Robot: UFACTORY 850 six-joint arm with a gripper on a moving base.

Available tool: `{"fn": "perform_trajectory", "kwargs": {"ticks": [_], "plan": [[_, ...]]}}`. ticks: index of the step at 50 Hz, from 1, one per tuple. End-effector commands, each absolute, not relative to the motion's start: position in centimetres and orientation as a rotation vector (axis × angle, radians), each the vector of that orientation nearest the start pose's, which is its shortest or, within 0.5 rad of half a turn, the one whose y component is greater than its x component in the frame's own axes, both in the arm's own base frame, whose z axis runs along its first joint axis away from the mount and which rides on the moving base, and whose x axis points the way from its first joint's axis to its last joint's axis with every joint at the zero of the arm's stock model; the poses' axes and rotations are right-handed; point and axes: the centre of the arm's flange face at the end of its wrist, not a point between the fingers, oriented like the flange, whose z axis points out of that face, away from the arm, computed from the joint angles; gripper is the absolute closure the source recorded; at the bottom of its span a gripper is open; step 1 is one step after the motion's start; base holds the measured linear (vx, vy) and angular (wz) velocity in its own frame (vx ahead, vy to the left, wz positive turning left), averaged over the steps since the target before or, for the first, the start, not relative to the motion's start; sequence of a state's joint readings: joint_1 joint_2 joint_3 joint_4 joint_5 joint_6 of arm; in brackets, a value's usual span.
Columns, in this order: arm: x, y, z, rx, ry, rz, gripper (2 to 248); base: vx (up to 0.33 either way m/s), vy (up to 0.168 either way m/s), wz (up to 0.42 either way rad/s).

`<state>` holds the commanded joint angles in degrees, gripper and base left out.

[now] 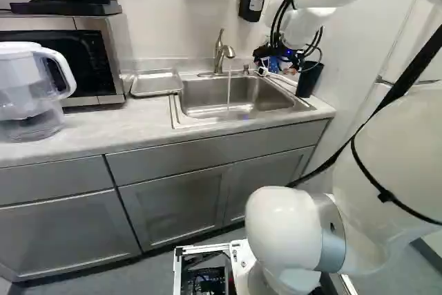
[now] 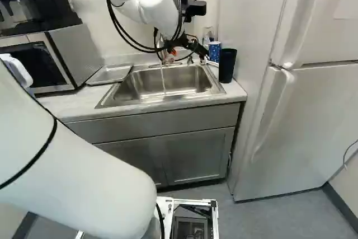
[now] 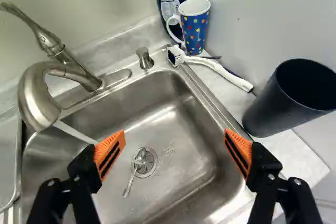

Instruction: Rinse the cup and place it in the tray

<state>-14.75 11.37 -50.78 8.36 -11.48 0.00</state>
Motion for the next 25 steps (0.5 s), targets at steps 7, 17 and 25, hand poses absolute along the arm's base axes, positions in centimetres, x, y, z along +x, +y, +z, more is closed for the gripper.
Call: {"fn": "perform_trajectory", "kwargs": {"ticks": [7, 17, 25], "plan": [[42.8, -11.0, 61.7, -2.786, 0.578, -1.365, 3, 0.0, 0.0, 0.0], [42.5, -11.1, 60.8, -2.754, 0.627, -1.38, 3, 0.0, 0.0, 0.0], [41.9, -11.2, 60.0, -2.725, 0.673, -1.396, 3, 0.0, 0.0, 0.0]]}}
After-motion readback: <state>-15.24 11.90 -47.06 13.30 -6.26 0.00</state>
